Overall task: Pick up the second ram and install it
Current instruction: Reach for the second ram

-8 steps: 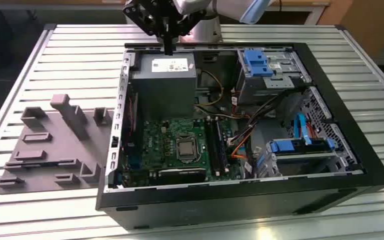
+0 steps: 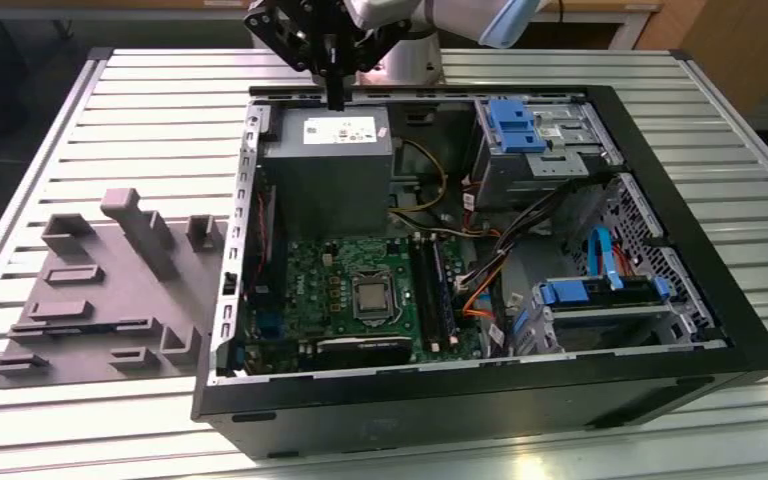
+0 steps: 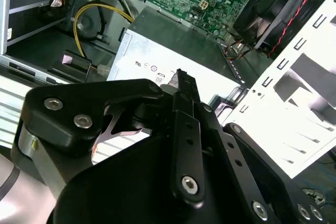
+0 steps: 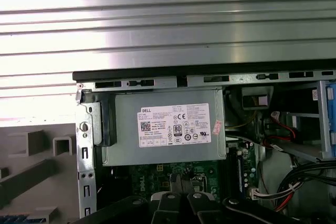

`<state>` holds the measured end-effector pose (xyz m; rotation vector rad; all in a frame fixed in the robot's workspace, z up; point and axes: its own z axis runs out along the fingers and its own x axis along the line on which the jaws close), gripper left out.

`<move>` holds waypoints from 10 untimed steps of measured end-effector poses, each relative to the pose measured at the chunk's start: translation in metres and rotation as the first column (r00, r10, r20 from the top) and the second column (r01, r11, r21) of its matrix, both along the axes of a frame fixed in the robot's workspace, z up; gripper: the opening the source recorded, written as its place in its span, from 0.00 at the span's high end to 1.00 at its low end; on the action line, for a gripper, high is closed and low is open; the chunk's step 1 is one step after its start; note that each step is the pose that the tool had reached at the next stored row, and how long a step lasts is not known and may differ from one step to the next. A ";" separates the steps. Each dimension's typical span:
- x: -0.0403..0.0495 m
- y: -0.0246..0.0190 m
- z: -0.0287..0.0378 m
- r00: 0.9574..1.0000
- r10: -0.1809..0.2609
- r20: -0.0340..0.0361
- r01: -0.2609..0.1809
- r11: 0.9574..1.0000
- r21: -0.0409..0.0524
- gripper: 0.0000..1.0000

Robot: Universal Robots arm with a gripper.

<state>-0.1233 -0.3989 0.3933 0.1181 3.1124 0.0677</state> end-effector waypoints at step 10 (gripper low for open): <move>-0.0049 0.0000 0.0000 1.000 0.000 0.000 0.000 1.000 0.000 0.89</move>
